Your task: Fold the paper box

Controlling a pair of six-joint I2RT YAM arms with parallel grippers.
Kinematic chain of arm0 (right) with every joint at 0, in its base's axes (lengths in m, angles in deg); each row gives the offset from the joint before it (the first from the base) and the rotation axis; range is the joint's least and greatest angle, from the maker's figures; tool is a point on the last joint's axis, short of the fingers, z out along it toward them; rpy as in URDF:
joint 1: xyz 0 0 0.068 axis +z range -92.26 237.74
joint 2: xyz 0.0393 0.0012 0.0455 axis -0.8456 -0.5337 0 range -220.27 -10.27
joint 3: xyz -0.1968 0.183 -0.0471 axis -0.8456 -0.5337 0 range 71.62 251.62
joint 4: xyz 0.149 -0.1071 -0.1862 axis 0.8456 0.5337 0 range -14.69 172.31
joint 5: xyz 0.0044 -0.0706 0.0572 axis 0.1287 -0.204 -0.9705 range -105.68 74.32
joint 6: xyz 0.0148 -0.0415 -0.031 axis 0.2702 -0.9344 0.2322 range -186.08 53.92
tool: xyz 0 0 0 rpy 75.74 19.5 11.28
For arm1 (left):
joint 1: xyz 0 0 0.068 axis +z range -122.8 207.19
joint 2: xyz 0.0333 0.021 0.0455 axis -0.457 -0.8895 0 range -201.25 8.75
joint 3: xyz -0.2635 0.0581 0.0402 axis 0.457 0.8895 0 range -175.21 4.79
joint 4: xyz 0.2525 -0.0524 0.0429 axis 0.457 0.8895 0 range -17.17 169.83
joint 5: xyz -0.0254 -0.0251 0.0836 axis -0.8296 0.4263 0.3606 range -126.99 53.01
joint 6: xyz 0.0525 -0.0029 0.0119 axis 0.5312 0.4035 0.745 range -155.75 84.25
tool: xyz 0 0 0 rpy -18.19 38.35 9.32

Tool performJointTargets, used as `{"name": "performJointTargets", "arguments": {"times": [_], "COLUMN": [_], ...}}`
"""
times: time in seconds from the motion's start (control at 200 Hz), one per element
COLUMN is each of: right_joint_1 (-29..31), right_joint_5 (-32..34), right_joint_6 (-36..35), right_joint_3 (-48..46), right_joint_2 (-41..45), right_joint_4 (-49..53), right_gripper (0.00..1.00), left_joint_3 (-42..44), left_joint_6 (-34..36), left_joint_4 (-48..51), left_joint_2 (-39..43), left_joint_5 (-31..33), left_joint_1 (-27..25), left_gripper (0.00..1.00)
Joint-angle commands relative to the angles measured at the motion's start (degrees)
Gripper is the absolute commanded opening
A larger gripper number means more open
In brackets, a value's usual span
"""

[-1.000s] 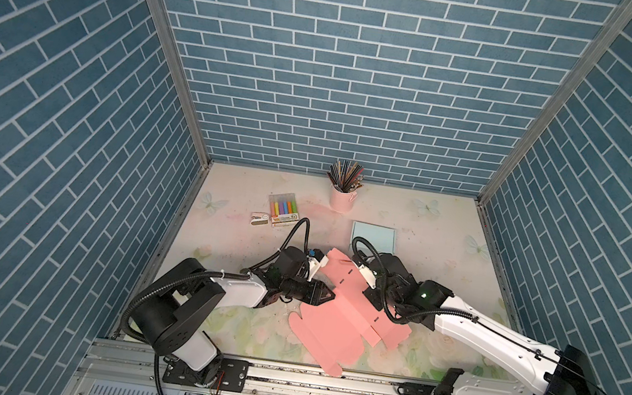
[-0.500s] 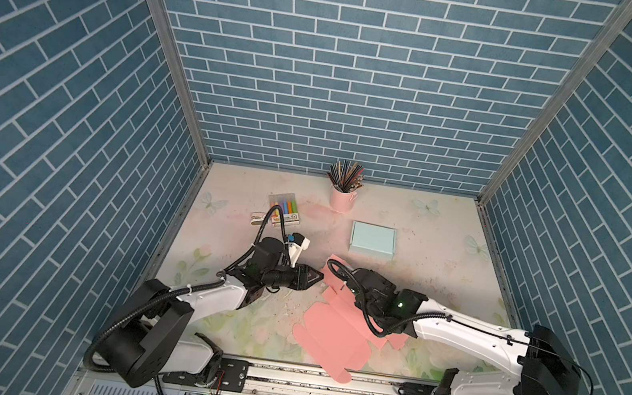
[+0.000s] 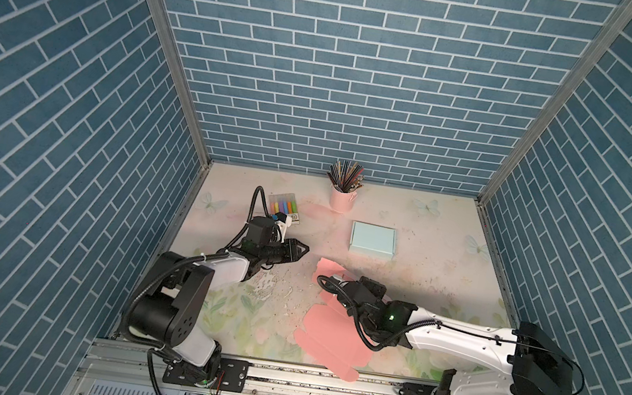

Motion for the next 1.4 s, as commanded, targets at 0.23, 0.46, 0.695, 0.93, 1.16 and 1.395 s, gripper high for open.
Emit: {"name": "performJointTargets", "arguments": {"times": [0.23, 0.46, 0.695, 0.93, 1.16, 1.395], "right_joint_1": [1.46, 1.47, 1.46, 1.85, 3.44, 5.12], "right_joint_5": [3.71, 4.38, 4.45, 4.57, 6.39, 8.09], "right_joint_6": [-6.5, -8.48, -9.0, -11.16, -14.9, -15.87], "right_joint_3": [-2.63, -3.63, -3.99, -4.37, -5.49, -6.34], "right_joint_2": [0.01, 0.46, 0.0, 0.55, 1.02, 0.58], "right_joint_4": [-5.23, -7.21, -7.7, -8.6, -11.43, -12.94], "right_gripper": [0.0, 0.0, 0.0, 0.0, 0.0, 0.0], "left_joint_3": [-5.84, -0.97, 1.23, 3.2, 5.46, 8.91], "left_joint_6": [4.95, 1.63, 1.35, 1.34, 0.75, 0.2], "left_joint_4": [-0.28, -6.05, -6.12, -5.53, -5.33, -6.96], "left_joint_2": [-7.07, -6.73, -3.96, -0.7, 1.83, 4.42], "left_joint_5": [-3.16, -6.74, -7.6, -7.04, -6.67, -5.87], "left_joint_1": [-5.84, -6.31, -8.65, -11.14, -13.52, -15.49], "left_gripper": [0.42, 0.42, 0.43, 0.43, 0.43, 0.43]}}
